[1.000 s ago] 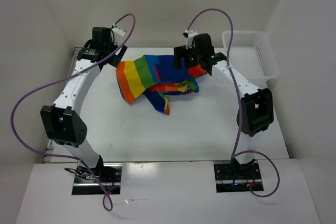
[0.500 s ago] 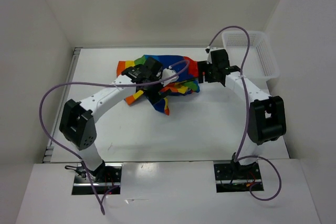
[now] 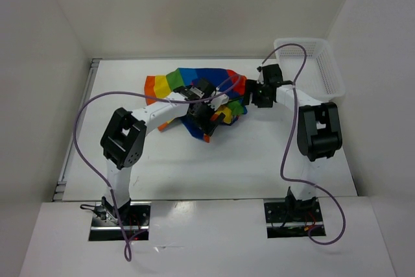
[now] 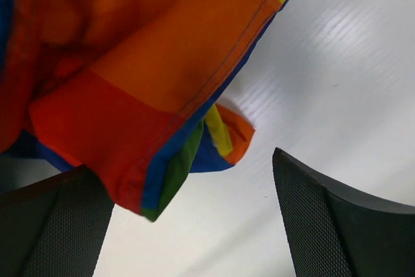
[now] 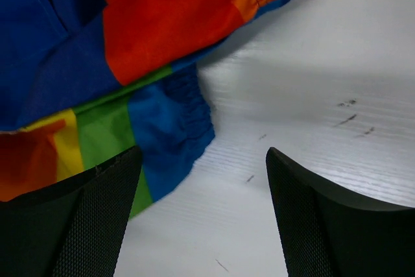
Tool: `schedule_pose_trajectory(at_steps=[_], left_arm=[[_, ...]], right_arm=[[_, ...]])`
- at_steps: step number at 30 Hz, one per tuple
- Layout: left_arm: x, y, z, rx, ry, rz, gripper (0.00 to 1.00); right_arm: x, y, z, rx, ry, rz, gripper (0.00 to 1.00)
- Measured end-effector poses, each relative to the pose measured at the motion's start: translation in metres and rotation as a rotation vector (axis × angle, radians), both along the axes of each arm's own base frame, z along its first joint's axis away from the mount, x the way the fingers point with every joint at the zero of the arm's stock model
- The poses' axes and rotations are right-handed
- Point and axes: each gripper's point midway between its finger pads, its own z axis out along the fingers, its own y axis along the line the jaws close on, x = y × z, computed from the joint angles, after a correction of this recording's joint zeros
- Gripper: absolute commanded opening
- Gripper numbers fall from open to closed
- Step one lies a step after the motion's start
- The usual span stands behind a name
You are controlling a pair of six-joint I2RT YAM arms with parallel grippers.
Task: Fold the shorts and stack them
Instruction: Move the shorts to the center of the board, then flatten the shorts out
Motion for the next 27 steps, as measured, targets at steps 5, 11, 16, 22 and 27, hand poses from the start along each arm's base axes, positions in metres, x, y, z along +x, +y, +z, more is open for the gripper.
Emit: schedule_pose_trajectory(at_steps=[5,11,16,22,27], left_arm=[[-0.009,-0.004,-0.013,-0.018,0.063,0.032,1.00],[-0.005,0.003,-0.051,0.078,0.078,0.059,1.00],[-0.008,0.004,-0.049,0.148,-0.016,0.008,1.00],[-0.010,0.000,-0.049,0.202,-0.073,-0.056,0.08],[-0.002,0.016,-0.054,0.226,-0.111,-0.048,0.00]], right_arm=[[0.013,0.012,0.000,0.042,0.001,-0.014,0.80],[0.015,0.031,-0.022,-0.009,0.034,-0.009,0.76],[0.013,0.029,-0.030,-0.075,0.037,-0.026,0.60],[0.008,0.032,-0.037,-0.161,0.025,-0.006,0.11],[0.007,0.030,-0.036,-0.202,0.013,0.019,0.00]])
